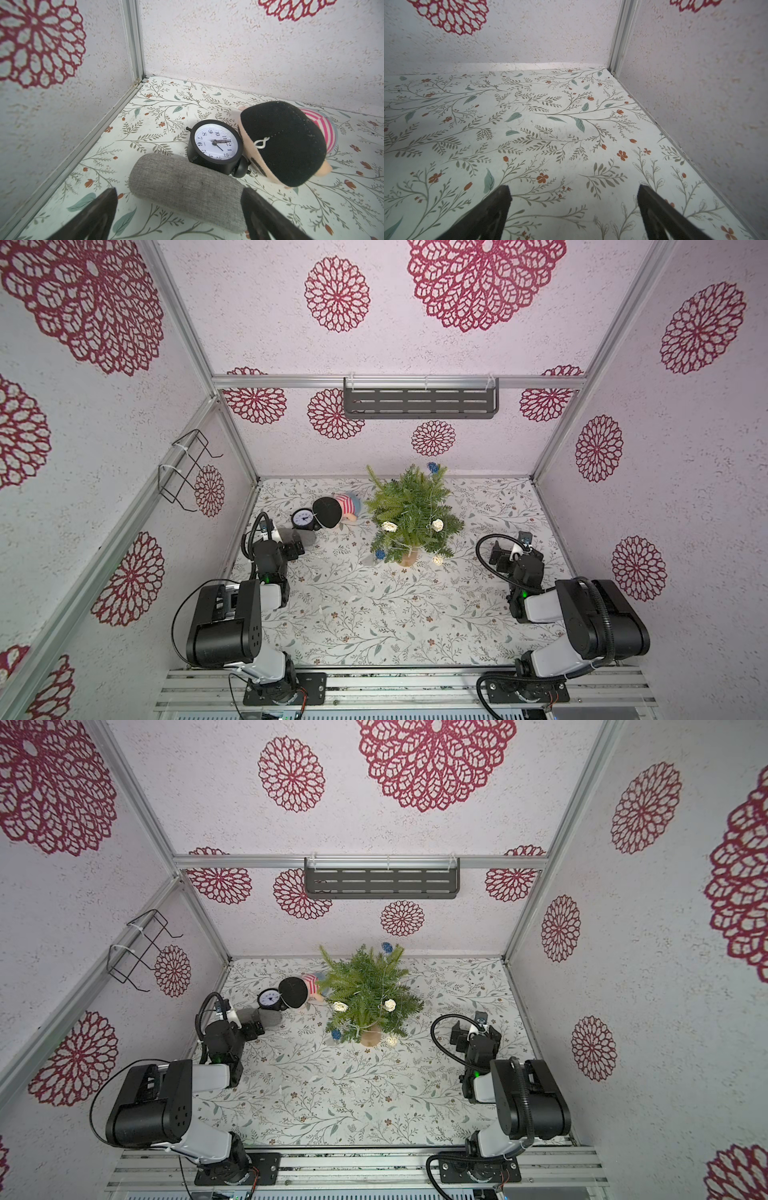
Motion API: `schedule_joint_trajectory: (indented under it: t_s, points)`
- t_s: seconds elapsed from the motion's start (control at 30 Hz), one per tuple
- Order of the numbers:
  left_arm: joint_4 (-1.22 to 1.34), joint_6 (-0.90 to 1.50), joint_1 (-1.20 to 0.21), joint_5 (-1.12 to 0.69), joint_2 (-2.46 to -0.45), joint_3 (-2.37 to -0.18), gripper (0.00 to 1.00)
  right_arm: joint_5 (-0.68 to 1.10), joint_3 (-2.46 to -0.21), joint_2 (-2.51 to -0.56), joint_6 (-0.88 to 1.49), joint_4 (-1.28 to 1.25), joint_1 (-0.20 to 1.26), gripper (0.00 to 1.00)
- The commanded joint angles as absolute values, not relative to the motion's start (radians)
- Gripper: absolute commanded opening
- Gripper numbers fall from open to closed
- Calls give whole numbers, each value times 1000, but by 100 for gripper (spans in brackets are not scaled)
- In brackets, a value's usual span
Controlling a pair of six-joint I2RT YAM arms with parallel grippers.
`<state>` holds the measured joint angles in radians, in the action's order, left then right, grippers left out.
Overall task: Remove string lights from the small christmas tree
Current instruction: Pick up the light string from the Christmas tree.
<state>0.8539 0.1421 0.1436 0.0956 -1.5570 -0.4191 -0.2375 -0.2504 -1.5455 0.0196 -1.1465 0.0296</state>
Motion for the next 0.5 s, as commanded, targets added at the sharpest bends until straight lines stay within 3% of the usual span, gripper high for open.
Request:
schedule_joint_trajectory:
  t_s: [0.0, 0.47]
  points:
    - [864, 129, 140, 98, -1551, -427, 97, -235, -261, -1534, 27, -1179, 29, 99]
    - [860, 131, 145, 87, -1553, -430, 97, -235, -262, -1535, 26, -1180, 29, 99]
